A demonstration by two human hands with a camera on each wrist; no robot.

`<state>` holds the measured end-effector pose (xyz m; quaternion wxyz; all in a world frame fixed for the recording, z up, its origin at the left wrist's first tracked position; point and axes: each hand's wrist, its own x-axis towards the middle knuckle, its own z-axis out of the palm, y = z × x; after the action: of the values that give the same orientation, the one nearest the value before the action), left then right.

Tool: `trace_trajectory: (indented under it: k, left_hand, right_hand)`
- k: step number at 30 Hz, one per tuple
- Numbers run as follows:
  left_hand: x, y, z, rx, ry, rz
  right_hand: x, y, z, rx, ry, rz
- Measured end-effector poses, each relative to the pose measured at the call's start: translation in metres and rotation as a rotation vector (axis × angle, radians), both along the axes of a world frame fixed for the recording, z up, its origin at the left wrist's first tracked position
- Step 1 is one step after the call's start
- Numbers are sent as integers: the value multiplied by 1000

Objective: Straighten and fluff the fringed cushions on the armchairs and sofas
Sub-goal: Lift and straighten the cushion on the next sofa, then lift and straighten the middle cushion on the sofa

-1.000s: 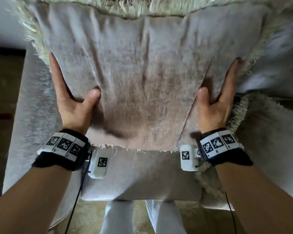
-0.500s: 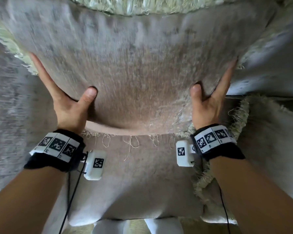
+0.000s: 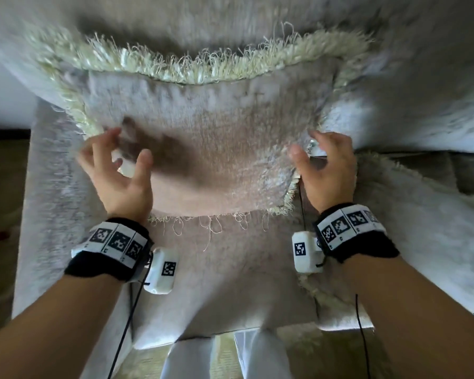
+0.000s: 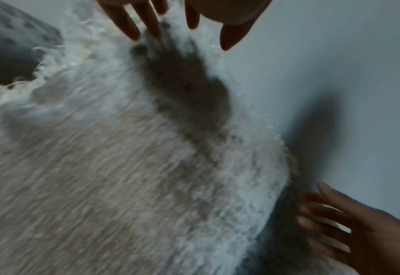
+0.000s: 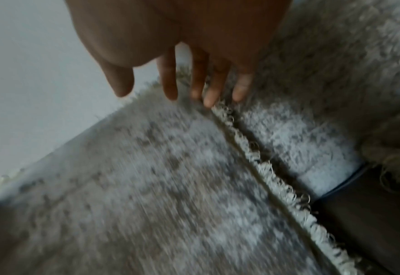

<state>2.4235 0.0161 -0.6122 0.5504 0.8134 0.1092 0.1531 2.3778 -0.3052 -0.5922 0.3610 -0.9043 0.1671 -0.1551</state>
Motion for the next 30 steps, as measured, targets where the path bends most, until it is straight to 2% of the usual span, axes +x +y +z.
trace_trajectory:
  k: [2, 7, 10, 17, 23, 26, 30]
  left_hand:
    - [-3, -19, 34, -28, 103, -156]
    - [-14, -71, 97, 302, 380, -746]
    - [-30, -105, 127, 461, 436, -987]
    - [-88, -196, 173, 700, 370, -1133]
    - [-160, -282, 202, 916, 371, -1245]
    - [-191, -324, 209, 992, 382, -1300]
    - [-224, -389, 218, 1078, 324, -1370]
  right_hand:
    - [-9, -4, 27, -40, 101, 46]
    - [-42, -16, 99, -102, 545, 324]
    - [-66, -26, 128, -153, 587, 392]
    - [-130, -90, 164, -206, 628, 399]
    - [-210, -179, 185, -275, 652, 472]
    - [-248, -224, 195, -297, 723, 491]
    - [-290, -292, 206, -285, 785, 428]
